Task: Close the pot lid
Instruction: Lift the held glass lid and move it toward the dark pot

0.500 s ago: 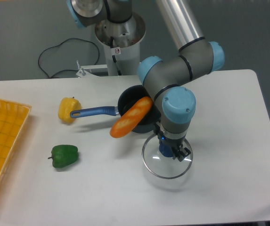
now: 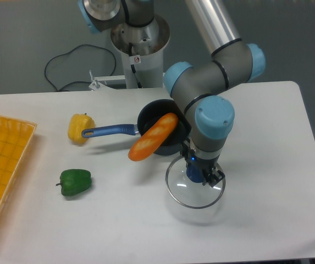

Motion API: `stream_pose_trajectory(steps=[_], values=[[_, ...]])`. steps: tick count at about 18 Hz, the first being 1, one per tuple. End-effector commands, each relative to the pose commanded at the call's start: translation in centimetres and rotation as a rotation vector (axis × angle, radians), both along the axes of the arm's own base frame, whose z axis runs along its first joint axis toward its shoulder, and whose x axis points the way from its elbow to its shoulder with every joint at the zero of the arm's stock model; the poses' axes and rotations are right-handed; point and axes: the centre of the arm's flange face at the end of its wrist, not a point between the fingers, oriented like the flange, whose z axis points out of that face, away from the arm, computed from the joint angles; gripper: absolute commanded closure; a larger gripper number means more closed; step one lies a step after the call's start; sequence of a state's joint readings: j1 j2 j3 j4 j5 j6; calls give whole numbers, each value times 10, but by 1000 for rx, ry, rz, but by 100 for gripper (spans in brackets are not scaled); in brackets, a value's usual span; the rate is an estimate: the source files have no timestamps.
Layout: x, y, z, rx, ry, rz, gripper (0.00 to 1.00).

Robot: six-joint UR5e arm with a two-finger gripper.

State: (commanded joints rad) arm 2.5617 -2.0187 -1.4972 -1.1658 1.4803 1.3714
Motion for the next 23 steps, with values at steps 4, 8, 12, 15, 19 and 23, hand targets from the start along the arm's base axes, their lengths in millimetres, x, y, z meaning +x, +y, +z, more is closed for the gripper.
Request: stream_pose_trajectory(steps=[4, 8, 12, 15, 19, 23], values=[[-2, -3, 2, 30, -16, 10, 45], [0, -13, 9, 58, -33, 24, 45], [4, -15, 10, 67, -46, 27, 45], [11, -19, 11, 57, -67, 28, 45], [15, -22, 9, 48, -85, 29, 45], [24, -26, 11, 60, -108, 28, 45]])
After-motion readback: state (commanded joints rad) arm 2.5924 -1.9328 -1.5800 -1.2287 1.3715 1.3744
